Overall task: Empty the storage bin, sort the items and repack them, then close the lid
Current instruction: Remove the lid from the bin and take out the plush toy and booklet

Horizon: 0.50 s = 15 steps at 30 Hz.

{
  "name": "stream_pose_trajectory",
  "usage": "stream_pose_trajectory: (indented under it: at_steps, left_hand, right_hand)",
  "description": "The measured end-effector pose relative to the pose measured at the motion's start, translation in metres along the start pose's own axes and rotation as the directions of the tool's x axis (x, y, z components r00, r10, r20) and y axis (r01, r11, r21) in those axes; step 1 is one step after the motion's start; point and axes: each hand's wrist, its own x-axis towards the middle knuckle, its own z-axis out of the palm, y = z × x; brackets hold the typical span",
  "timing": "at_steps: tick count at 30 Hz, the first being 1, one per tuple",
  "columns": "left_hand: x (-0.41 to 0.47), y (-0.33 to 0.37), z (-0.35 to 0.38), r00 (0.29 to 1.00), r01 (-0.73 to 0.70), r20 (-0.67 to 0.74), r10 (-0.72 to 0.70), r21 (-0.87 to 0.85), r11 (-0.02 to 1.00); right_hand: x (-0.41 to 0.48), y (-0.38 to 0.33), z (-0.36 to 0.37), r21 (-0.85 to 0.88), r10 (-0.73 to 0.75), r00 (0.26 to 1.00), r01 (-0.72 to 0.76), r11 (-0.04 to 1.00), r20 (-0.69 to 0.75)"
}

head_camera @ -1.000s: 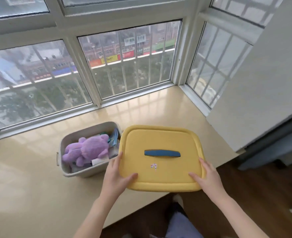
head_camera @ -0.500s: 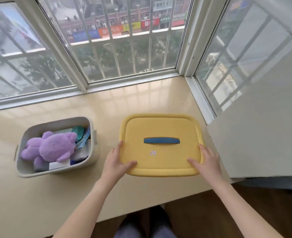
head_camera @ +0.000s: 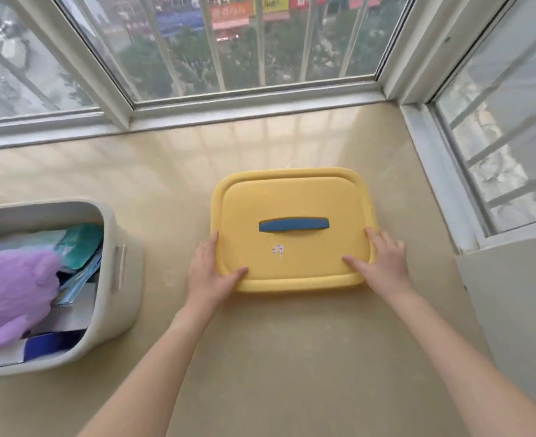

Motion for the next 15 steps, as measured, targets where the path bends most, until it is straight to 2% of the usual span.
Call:
stream_pose_trajectory:
  at_steps: [8, 15]
  left_hand:
    - [0.004, -0.016, 0.036, 0.998, -0.053, -0.018, 0.057, 0.198, 0.979]
    - [-0.003, 0.008, 0.006, 0.994, -0.113, 0.039, 0.107, 0.292, 0.95]
  right_hand:
    - [0.01, 0.023, 0.03, -0.1, -0.12, 0.992, 0.115, 0.988, -0.048]
    - [-0.002, -0.004, 0.007, -0.164, -0.179, 0.982, 0.167, 0.972, -0.064]
